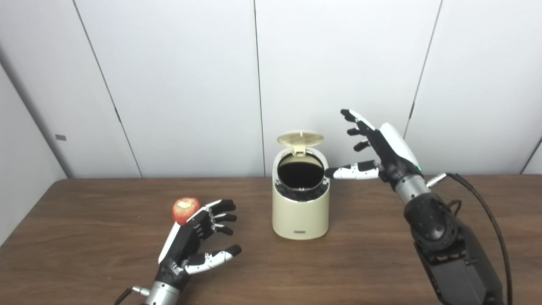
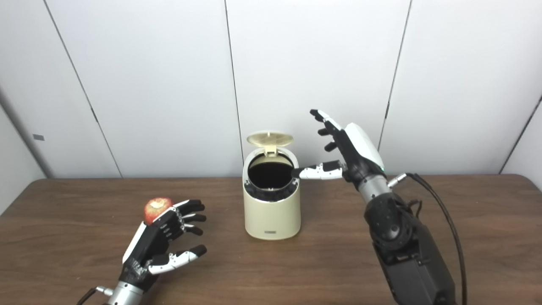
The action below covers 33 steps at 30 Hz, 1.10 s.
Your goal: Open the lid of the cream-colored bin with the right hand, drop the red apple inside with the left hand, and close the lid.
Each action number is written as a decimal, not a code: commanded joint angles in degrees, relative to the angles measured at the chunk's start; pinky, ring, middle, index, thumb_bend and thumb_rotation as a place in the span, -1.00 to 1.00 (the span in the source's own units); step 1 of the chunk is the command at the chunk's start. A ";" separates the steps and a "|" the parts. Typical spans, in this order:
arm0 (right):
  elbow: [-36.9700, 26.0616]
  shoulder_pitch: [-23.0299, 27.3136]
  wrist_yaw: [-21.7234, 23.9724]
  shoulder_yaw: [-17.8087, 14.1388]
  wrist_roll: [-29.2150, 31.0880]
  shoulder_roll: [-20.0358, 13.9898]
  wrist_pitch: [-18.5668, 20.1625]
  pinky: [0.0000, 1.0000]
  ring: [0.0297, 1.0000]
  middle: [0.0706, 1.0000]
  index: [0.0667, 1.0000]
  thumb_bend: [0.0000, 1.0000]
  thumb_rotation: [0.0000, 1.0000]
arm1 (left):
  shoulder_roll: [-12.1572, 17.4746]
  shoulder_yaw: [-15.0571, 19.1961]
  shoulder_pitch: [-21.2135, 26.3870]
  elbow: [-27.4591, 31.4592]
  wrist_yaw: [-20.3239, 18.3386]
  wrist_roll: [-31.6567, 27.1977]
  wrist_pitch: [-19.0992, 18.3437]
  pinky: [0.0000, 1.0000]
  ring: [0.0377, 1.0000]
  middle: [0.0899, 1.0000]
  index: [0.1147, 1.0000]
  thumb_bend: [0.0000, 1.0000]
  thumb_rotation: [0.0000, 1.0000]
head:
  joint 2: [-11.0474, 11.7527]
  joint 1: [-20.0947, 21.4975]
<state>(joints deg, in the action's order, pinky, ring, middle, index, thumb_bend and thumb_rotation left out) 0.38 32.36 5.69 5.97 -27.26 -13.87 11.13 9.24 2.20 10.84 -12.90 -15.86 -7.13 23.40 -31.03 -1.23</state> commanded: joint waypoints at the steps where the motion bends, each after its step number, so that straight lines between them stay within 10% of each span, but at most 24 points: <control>1: -2.50 -0.77 -2.11 -1.92 2.20 -1.11 -3.84 0.40 0.66 0.75 0.79 0.58 -0.42 | -0.86 -0.52 -1.26 -2.07 0.39 -0.68 1.00 0.22 0.46 0.57 0.57 0.32 -0.97 | -0.16 0.04; 9: -2.03 -11.21 -2.44 -5.65 11.77 -0.90 -13.13 0.38 0.63 0.78 0.83 0.63 -0.45 | -1.29 -0.68 -1.32 -1.91 0.42 -0.90 -0.02 0.21 0.46 0.56 0.56 0.34 -0.98 | -0.18 -0.05; 27: 1.83 -17.92 -5.31 -4.90 11.44 1.64 -20.79 0.34 0.61 0.78 0.80 0.62 -0.62 | -1.36 -0.06 -1.33 -1.51 1.61 -0.15 1.70 0.17 0.42 0.52 0.52 0.30 -1.00 | -0.18 -0.70; 33: 2.02 -18.43 -4.92 -4.84 11.81 1.29 -21.11 0.33 0.61 0.79 0.81 0.59 -0.62 | -4.60 4.33 -2.06 8.91 17.19 14.51 3.52 0.03 0.18 0.31 0.38 0.38 -0.94 | 0.30 -4.62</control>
<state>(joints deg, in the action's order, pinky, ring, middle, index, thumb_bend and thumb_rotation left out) 3.94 12.61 1.41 1.29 -15.98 -12.00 -7.40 5.27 6.06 7.94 -7.32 -3.43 3.77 24.58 -30.68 -5.78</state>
